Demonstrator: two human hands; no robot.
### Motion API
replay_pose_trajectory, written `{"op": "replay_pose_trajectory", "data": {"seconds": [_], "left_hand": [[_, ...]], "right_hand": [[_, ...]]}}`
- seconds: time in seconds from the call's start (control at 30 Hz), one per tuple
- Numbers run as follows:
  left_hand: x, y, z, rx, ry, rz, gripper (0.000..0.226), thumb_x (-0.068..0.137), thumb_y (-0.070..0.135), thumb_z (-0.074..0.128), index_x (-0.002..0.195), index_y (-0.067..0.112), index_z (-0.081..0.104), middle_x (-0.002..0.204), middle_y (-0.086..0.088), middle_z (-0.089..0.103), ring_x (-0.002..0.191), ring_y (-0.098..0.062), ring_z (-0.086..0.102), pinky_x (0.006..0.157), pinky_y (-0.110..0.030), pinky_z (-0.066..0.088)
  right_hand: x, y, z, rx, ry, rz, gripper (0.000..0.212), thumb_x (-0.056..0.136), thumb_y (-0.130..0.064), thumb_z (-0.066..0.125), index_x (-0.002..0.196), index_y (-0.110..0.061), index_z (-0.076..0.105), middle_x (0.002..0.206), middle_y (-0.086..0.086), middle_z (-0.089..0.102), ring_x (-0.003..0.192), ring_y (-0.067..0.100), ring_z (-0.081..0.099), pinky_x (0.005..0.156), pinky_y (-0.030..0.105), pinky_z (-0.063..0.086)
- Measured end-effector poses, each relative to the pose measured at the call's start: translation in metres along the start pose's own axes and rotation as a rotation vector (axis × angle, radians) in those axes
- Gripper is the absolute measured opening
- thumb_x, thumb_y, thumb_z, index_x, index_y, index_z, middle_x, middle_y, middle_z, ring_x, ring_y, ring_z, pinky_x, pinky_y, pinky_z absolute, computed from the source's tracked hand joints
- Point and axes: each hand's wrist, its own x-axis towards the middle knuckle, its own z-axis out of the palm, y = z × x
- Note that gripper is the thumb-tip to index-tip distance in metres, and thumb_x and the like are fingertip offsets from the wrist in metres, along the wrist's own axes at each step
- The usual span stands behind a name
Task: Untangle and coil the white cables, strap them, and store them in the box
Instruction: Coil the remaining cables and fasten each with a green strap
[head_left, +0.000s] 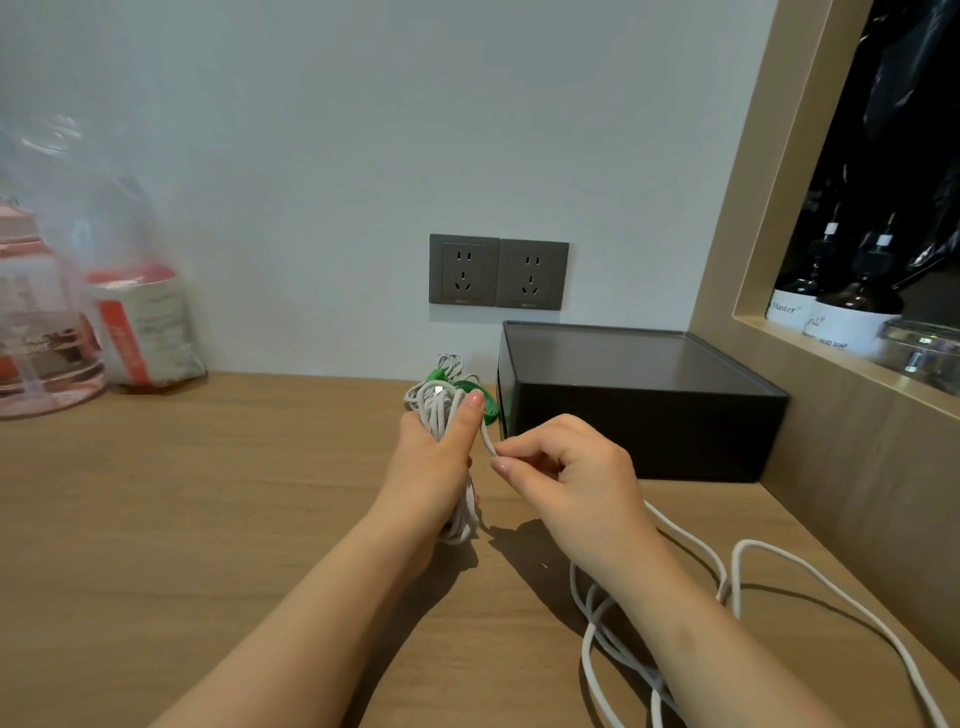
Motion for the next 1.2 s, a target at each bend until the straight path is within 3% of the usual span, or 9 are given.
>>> {"op": "replay_pose_trajectory", "data": {"seconds": [0.13,0.2,0.33,0.43,0.6,0.73,0.83,1.0,1.2], "left_hand": [[0.004,-0.004,0.0,0.008,-0.022,-0.032,0.083,0.062,0.069,0.064,0.123,0.016,0.048,0.106,-0.012,0.063,0.097,-0.029,0.063,0.085,-0.05,0.054],[0.003,-0.005,-0.001,-0.012,-0.053,-0.06,0.09,0.055,0.067,0.069,0.126,0.017,0.046,0.112,-0.009,0.064,0.102,-0.028,0.064,0.088,-0.051,0.053],[0.001,-0.007,0.004,0.027,0.025,-0.014,0.044,0.089,0.037,0.057,0.122,0.009,0.046,0.097,-0.011,0.062,0.083,-0.02,0.063,0.069,-0.035,0.054],[0.001,-0.002,0.005,-0.024,0.12,-0.038,0.031,0.096,0.027,0.049,0.118,0.006,0.047,0.088,-0.011,0.058,0.075,-0.021,0.059,0.062,-0.034,0.051],[0.003,0.008,-0.002,-0.38,0.178,-0.136,0.027,0.096,0.021,0.049,0.117,0.004,0.049,0.075,-0.01,0.054,0.062,-0.019,0.056,0.05,-0.033,0.05],[0.002,0.023,-0.009,-0.747,0.169,-0.22,0.005,0.096,0.011,0.048,0.096,0.006,0.05,0.073,-0.011,0.056,0.056,-0.013,0.062,0.057,-0.042,0.058],[0.003,0.028,-0.015,-0.924,0.143,-0.261,0.005,0.093,0.003,0.048,0.088,0.004,0.049,0.056,-0.011,0.06,0.043,-0.013,0.063,0.052,-0.043,0.058],[0.0,0.036,-0.019,-1.028,0.085,-0.353,0.024,0.09,0.001,0.048,0.066,0.002,0.049,0.045,-0.003,0.051,0.037,-0.009,0.053,0.039,-0.024,0.052],[-0.004,0.034,-0.023,-1.246,-0.091,-0.437,0.036,0.092,0.011,0.046,0.056,0.008,0.044,0.041,0.003,0.043,0.03,-0.006,0.044,0.032,-0.016,0.042]], "right_hand": [[0.0,0.001,0.001,0.017,0.003,0.003,0.008,0.08,-0.015,0.07,0.083,-0.023,0.071,0.078,-0.018,0.055,0.086,-0.004,0.054,0.069,0.006,0.043],[0.0,0.001,0.001,0.022,-0.039,0.016,0.008,0.081,-0.017,0.069,0.085,-0.024,0.071,0.079,-0.018,0.056,0.086,-0.004,0.054,0.069,0.006,0.044],[-0.001,-0.002,0.001,0.019,-0.171,0.021,0.013,0.084,-0.02,0.065,0.094,-0.027,0.071,0.084,-0.019,0.058,0.088,-0.004,0.055,0.076,0.007,0.044],[-0.001,-0.005,0.001,-0.004,-0.218,0.038,0.019,0.087,-0.021,0.062,0.102,-0.031,0.067,0.088,-0.025,0.056,0.09,-0.006,0.055,0.076,0.005,0.044],[0.001,-0.005,-0.006,-0.031,-0.233,0.042,0.018,0.086,-0.022,0.063,0.09,-0.04,0.061,0.081,-0.023,0.059,0.085,-0.007,0.055,0.071,0.006,0.044],[0.005,0.006,-0.015,-0.227,-0.141,0.058,0.013,0.087,-0.026,0.061,0.096,-0.027,0.07,0.087,-0.019,0.056,0.093,0.002,0.048,0.084,0.026,0.042],[0.007,0.013,-0.025,-0.376,0.008,0.195,0.012,0.087,-0.035,0.059,0.096,-0.034,0.068,0.098,-0.01,0.05,0.099,0.009,0.035,0.085,0.031,0.036],[0.008,0.017,-0.036,-0.252,0.091,0.471,0.006,0.087,-0.034,0.061,0.085,-0.029,0.063,0.074,-0.007,0.058,0.071,0.01,0.052,0.056,0.023,0.04],[0.008,0.015,-0.035,-0.191,0.111,0.552,0.015,0.08,-0.038,0.069,0.076,-0.027,0.06,0.071,-0.007,0.057,0.067,0.01,0.052,0.054,0.022,0.041]]}}
